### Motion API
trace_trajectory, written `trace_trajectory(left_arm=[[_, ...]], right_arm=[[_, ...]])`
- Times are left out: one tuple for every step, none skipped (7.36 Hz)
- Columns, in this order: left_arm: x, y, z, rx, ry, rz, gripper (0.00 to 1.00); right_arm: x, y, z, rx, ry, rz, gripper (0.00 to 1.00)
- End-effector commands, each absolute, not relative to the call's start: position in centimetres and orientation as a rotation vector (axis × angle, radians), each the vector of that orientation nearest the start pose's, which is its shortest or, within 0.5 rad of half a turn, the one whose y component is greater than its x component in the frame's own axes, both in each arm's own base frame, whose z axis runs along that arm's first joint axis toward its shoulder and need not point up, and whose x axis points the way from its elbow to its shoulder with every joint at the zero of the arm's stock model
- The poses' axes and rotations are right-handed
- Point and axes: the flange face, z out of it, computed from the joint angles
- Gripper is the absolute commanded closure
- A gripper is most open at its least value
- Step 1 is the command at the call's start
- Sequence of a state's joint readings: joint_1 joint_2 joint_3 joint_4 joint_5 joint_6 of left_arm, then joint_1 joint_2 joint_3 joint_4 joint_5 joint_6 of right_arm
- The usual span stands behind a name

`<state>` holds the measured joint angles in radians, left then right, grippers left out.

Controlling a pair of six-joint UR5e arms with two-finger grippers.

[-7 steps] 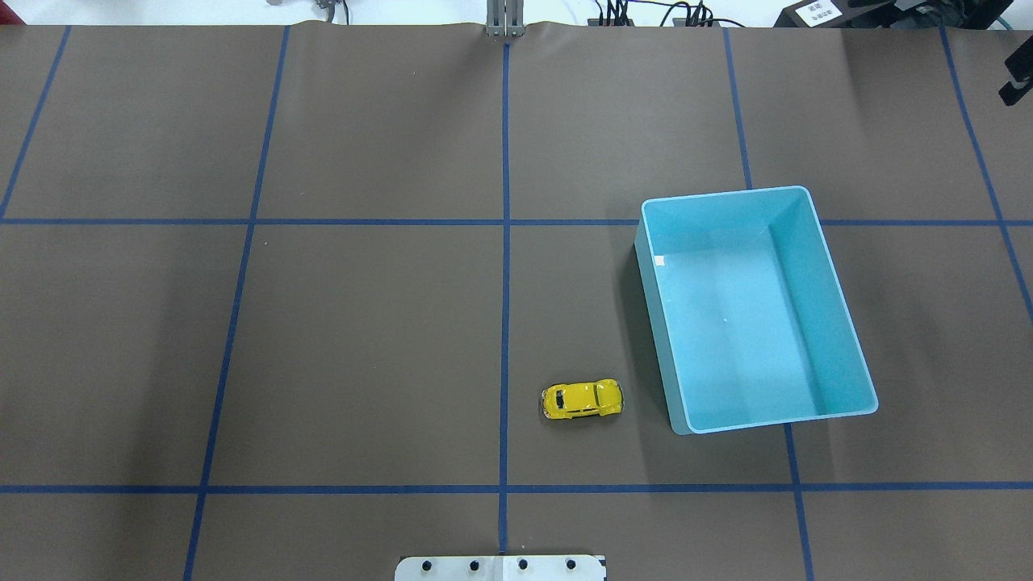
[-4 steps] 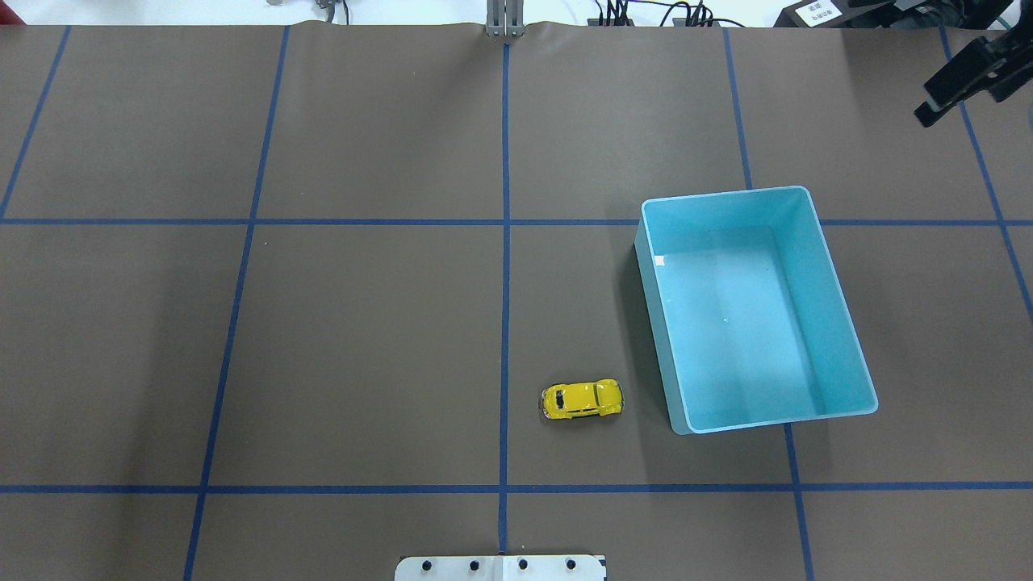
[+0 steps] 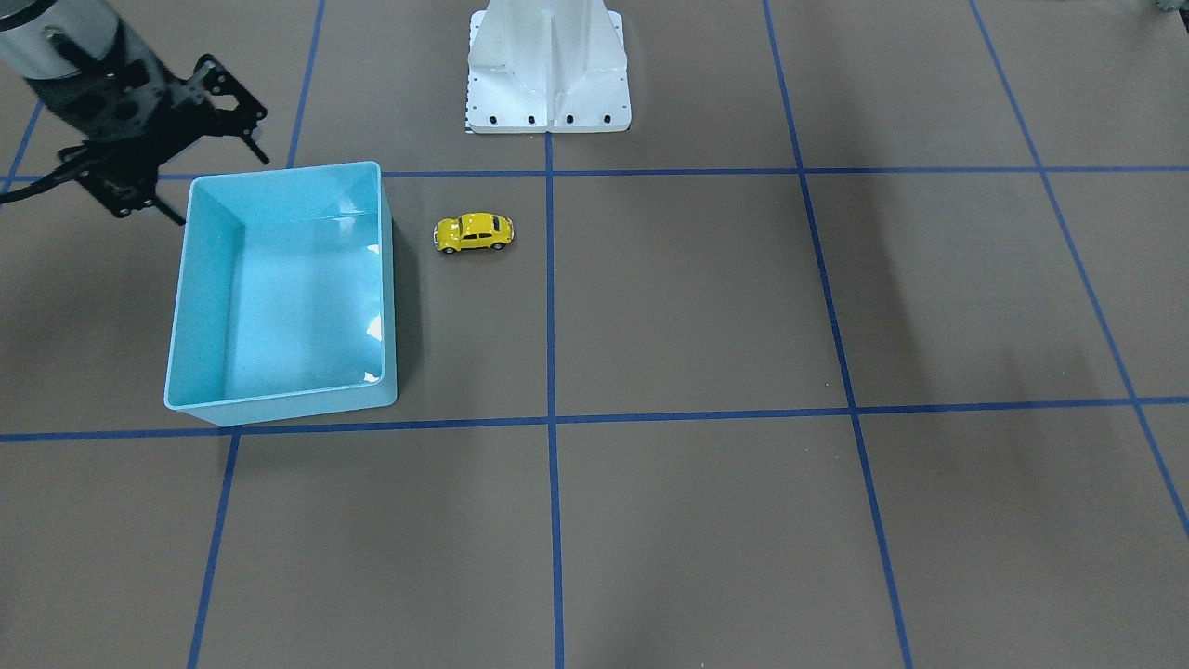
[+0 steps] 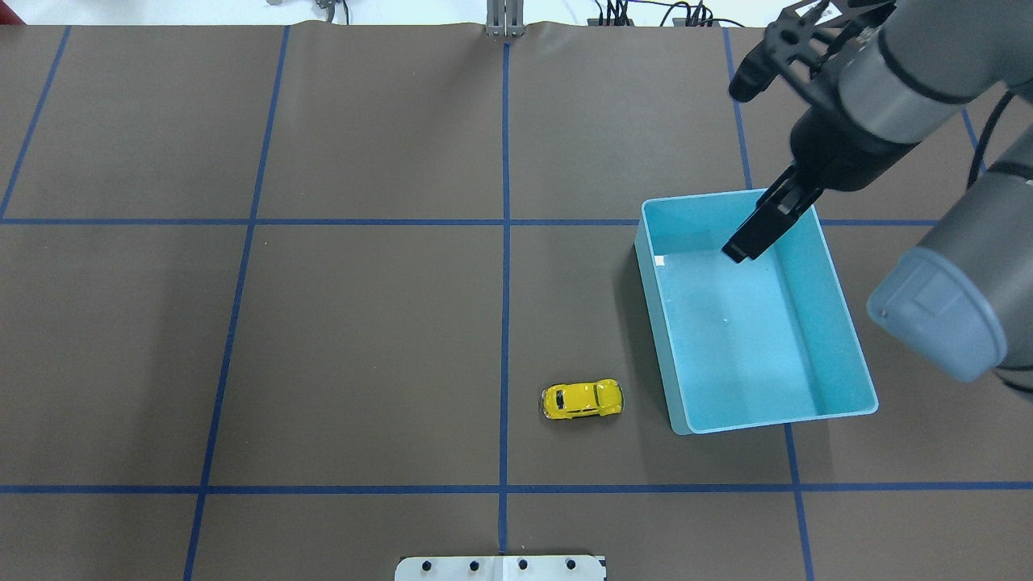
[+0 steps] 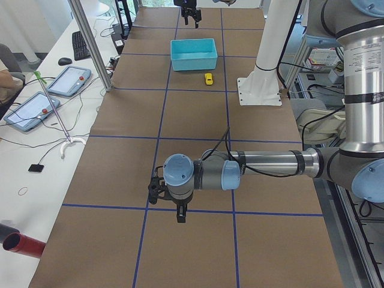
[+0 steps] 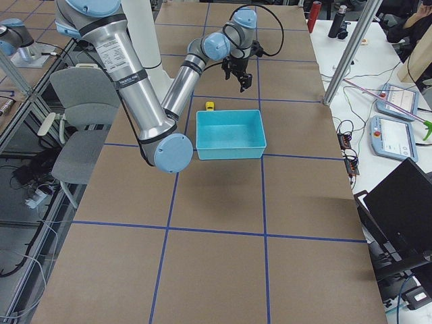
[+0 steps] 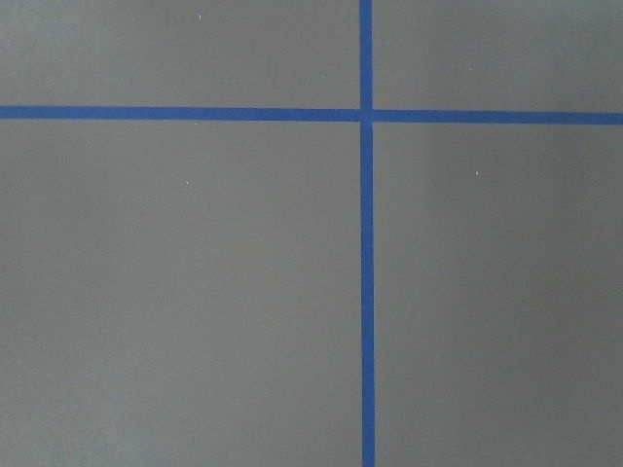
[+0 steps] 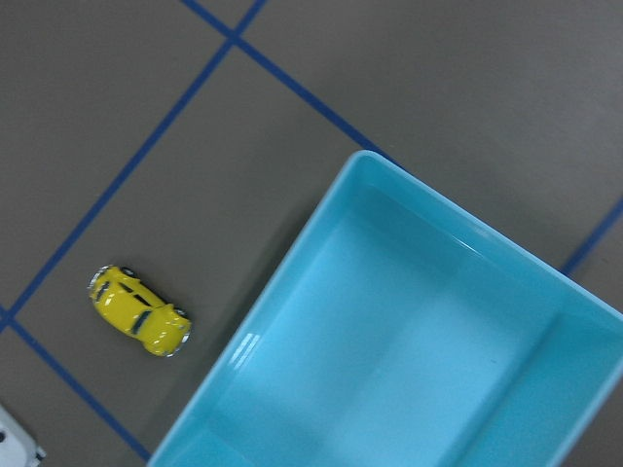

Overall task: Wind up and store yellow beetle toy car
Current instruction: 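Move the right gripper over the car beside the blue bin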

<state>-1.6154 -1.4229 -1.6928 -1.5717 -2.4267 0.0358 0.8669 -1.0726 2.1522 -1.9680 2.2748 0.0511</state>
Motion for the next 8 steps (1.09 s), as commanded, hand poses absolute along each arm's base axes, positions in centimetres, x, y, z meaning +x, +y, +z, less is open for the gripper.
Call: trace_trajectory(left_arm=[[-7.7,-42.6,66.1,0.008,0.858,-0.020,0.00],[-7.7,-42.8,66.0,0.013,0.858,-0.019,0.00],[-7.7,-42.7,66.1,0.011,0.858,-0.019,0.00],[-7.7,-42.7,66.1,0.011,0.859,-0.019,0.00],[-7.7,-42.8,65.9,0.016,0.859,-0.017,0.00],[-7.7,-42.8,66.0,0.016,0.859,-0.017,0.00],[-7.7,-42.8,66.1,0.014,0.859,-0.018,0.00],[-7.6,-42.8,66.1,0.014,0.859,-0.017,0.00]], right_arm=[[-35.6,-38.2,18.5,0.496,-0.861,-1.059,0.00],[-38.3,-36.2,19.4,0.548,-0.802,-1.108,0.00],[-39.9,-36.1,20.1,0.588,-0.756,-1.131,0.00],[-42.5,-35.6,21.5,0.599,-0.708,-1.235,0.00],[-44.4,-35.0,22.3,0.631,-0.659,-1.324,0.00],[-47.4,-33.2,23.0,0.639,-0.628,-1.367,0.00],[-50.0,-31.2,24.0,0.641,-0.627,-1.405,0.00],[-50.9,-30.3,24.2,0.636,-0.633,-1.424,0.00]])
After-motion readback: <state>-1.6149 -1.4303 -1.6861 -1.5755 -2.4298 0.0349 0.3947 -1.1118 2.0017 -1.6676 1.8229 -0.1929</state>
